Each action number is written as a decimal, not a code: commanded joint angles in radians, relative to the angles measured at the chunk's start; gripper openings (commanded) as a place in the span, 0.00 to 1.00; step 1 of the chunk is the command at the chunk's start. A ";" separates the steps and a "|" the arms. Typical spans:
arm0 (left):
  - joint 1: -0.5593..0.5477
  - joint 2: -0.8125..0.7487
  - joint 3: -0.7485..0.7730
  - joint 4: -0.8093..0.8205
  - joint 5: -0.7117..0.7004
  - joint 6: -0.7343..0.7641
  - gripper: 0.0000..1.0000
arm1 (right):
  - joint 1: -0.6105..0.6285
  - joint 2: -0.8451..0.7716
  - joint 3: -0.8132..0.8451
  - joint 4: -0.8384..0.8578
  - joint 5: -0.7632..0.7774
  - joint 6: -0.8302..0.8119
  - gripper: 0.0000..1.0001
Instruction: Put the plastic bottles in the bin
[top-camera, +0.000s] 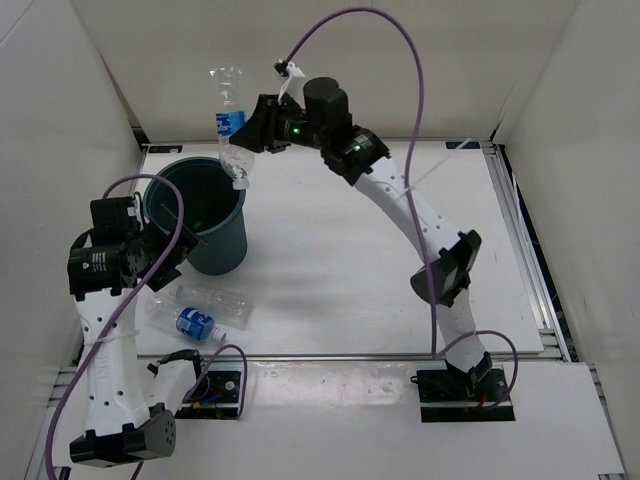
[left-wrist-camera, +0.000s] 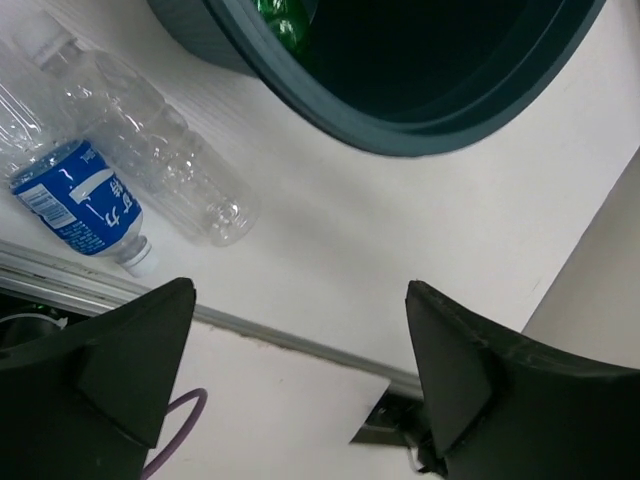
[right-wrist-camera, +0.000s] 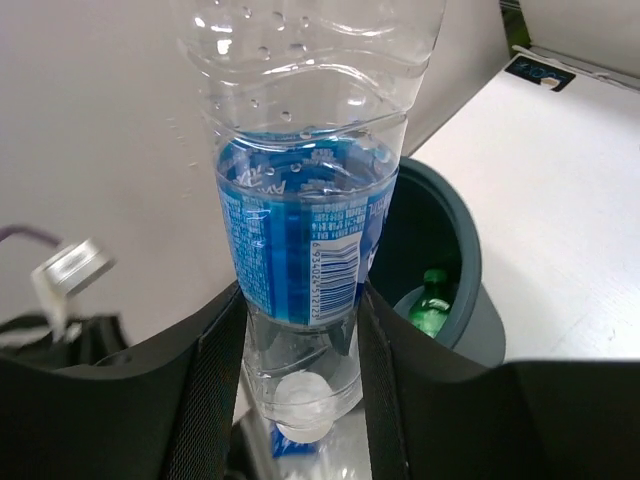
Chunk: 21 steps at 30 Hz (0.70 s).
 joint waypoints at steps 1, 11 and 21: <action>-0.051 -0.013 -0.025 -0.081 0.031 0.051 0.99 | 0.037 0.062 0.016 0.207 0.095 0.003 0.16; -0.134 0.018 -0.026 -0.071 0.002 0.061 1.00 | 0.075 0.205 0.070 0.372 0.106 0.014 0.35; -0.134 0.015 -0.054 -0.051 -0.045 0.070 1.00 | 0.068 -0.221 -0.283 0.087 0.109 -0.179 1.00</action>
